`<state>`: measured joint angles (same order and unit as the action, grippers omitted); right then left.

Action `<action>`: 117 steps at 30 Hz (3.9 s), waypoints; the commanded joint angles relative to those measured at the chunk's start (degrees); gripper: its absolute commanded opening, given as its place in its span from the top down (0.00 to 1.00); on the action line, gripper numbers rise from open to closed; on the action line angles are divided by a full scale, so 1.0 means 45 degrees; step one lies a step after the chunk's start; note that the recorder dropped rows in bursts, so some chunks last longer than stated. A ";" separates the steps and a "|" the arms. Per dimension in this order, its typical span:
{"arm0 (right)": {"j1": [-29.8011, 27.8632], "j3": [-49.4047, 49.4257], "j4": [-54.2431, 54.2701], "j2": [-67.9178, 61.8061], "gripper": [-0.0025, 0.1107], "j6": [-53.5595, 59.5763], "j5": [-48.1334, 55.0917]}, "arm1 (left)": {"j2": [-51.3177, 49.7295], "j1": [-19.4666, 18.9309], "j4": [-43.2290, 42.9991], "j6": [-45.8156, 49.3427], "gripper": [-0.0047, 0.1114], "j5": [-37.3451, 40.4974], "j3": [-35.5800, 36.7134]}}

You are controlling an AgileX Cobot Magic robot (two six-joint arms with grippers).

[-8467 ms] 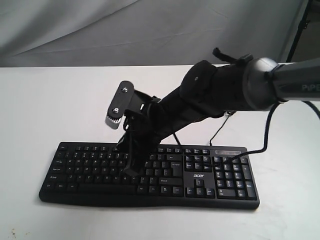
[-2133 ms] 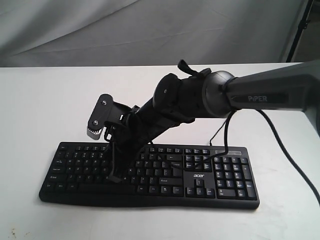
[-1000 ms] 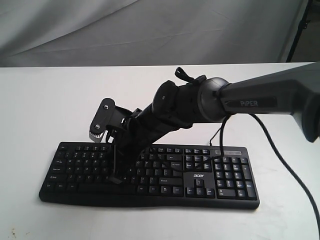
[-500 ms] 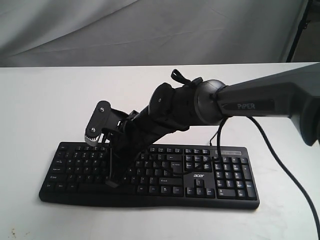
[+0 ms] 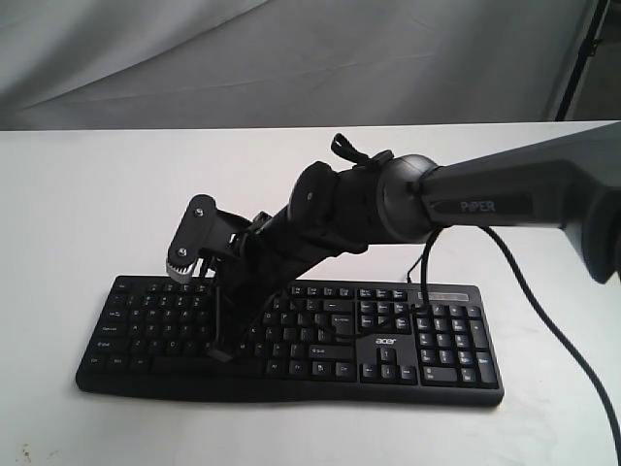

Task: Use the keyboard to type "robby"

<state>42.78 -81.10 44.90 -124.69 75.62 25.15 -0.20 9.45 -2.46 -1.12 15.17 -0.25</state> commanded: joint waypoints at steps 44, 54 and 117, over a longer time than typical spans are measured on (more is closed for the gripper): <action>-0.0002 0.1848 -0.3238 0.5497 0.98 -0.3296 -0.1273 | 0.0044 0.0081 -0.0061 -0.0035 0.96 -0.0068 0.0055; 0.0534 0.6781 -0.2485 1.2297 0.98 -0.4259 -0.6454 | 0.0044 0.0081 -0.0061 -0.0035 0.96 -0.0068 0.0055; -0.8053 1.8022 0.2567 2.6544 0.98 -0.5578 -0.7624 | 0.0044 0.0081 -0.0061 -0.0035 0.96 -0.0068 0.0055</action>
<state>8.79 -0.70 58.87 -8.39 50.59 -10.72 -0.20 9.45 -2.46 -1.12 15.17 -0.25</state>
